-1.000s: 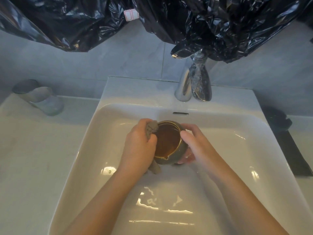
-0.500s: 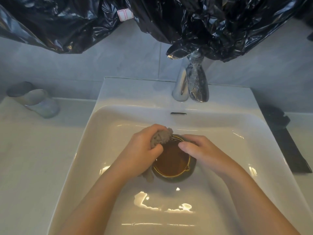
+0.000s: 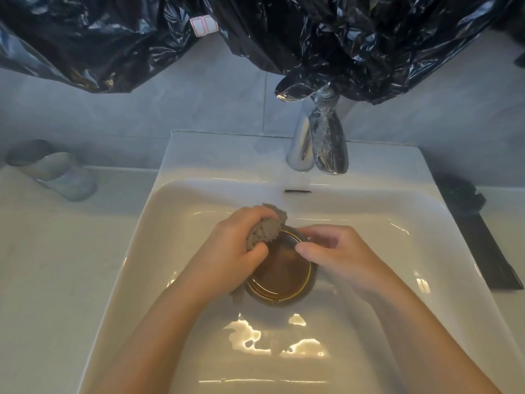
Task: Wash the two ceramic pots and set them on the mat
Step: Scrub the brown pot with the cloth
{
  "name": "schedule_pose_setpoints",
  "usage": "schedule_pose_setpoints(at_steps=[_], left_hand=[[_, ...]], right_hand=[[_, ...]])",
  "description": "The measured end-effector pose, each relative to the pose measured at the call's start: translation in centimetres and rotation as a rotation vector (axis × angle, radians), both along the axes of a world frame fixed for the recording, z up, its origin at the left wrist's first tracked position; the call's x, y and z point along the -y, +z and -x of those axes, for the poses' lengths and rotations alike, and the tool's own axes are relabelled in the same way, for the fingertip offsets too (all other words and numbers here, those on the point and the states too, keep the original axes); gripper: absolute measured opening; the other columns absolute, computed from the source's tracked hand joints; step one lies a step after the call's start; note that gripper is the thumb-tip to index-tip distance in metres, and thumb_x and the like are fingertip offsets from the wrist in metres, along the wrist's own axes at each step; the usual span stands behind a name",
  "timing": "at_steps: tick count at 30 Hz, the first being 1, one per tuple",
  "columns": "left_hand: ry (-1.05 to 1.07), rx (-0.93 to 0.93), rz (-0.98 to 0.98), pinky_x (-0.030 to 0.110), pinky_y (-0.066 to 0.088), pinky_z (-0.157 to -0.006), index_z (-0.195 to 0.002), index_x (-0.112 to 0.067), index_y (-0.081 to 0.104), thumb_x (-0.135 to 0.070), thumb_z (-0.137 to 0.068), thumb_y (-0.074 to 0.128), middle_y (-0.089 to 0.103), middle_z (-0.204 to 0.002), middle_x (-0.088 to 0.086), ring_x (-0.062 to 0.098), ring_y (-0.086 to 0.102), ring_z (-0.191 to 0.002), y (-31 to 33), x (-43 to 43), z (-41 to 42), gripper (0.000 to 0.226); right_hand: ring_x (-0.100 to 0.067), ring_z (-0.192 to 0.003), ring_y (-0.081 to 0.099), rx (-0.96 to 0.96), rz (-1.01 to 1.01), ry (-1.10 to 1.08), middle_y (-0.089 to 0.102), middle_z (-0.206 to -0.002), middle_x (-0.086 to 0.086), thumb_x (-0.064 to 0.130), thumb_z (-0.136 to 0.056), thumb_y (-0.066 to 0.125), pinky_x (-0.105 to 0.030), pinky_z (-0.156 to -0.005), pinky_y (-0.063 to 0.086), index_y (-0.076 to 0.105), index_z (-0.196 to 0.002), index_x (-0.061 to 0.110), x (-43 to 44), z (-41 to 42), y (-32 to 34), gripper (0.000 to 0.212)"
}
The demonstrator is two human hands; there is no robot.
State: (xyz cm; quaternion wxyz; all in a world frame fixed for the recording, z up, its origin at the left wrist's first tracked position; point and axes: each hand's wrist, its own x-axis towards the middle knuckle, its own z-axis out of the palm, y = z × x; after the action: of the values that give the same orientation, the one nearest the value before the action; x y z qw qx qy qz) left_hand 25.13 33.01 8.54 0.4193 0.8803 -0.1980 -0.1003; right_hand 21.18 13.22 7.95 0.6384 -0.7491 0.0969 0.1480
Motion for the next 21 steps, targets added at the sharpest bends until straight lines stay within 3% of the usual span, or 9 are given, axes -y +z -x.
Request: schedule_pose_setpoints(at_steps=[4,7,10,13,18,21], left_hand=[[-0.017,-0.046,0.063,0.013,0.048,-0.081,-0.112,-0.040,0.056,-0.004,-0.083,0.058,0.055,-0.106,-0.028,-0.006,0.052,-0.100,0.0,0.0,0.0,0.047],[0.285,-0.015,0.165,0.018,0.052,-0.077,-0.110,-0.038,0.057,-0.004,-0.085,0.055,0.060,-0.100,-0.021,-0.007,0.054,-0.094,-0.2,0.9,0.3,0.042],[0.469,-0.028,0.223,0.031,0.055,-0.081,-0.115,-0.034,0.056,-0.007,-0.087,0.053,0.062,-0.100,-0.014,-0.001,0.056,-0.092,-0.3,1.3,0.7,0.039],[0.387,-0.125,0.221,0.036,0.056,-0.081,-0.111,-0.037,0.058,-0.017,-0.084,0.053,0.065,-0.096,-0.015,0.002,0.060,-0.088,-0.1,0.6,0.3,0.035],[0.157,-0.364,0.226,0.032,0.057,-0.081,-0.105,-0.039,0.061,-0.030,-0.072,0.049,0.067,-0.097,-0.009,0.005,0.064,-0.087,0.1,-0.4,-0.2,0.036],[0.052,-0.441,0.268,0.027,0.057,-0.078,-0.109,-0.035,0.060,-0.032,-0.074,0.049,0.066,-0.101,-0.005,0.009,0.065,-0.091,0.3,-0.5,-0.3,0.036]], right_hand=[[-0.020,-0.091,0.074,-0.038,-0.042,0.036,0.078,-0.093,-0.004,0.029,-0.076,0.071,-0.031,-0.081,0.059,0.076,-0.100,0.025,0.4,-0.1,-0.1,0.025],[-0.020,-0.086,0.075,-0.053,-0.102,-0.023,0.078,-0.092,-0.005,0.026,-0.088,0.072,-0.031,-0.078,0.058,0.065,-0.116,0.023,0.2,0.0,0.0,0.029],[-0.021,-0.082,0.076,-0.050,-0.143,-0.056,0.078,-0.090,-0.006,0.019,-0.091,0.067,-0.033,-0.078,0.060,0.063,-0.117,0.022,-0.5,0.3,0.0,0.026],[-0.016,-0.083,0.075,0.020,-0.079,-0.088,0.078,-0.088,-0.002,0.013,-0.091,0.066,-0.025,-0.072,0.057,0.070,-0.110,0.023,-0.4,0.3,0.0,0.022],[-0.016,-0.088,0.073,0.042,-0.127,0.013,0.078,-0.097,-0.006,0.019,-0.083,0.064,-0.030,-0.078,0.060,0.081,-0.091,0.029,0.7,0.2,0.4,0.021],[-0.015,-0.088,0.071,0.009,-0.158,0.075,0.078,-0.094,-0.006,0.023,-0.081,0.060,-0.024,-0.080,0.057,0.082,-0.087,0.025,1.2,-0.1,0.5,0.023]])
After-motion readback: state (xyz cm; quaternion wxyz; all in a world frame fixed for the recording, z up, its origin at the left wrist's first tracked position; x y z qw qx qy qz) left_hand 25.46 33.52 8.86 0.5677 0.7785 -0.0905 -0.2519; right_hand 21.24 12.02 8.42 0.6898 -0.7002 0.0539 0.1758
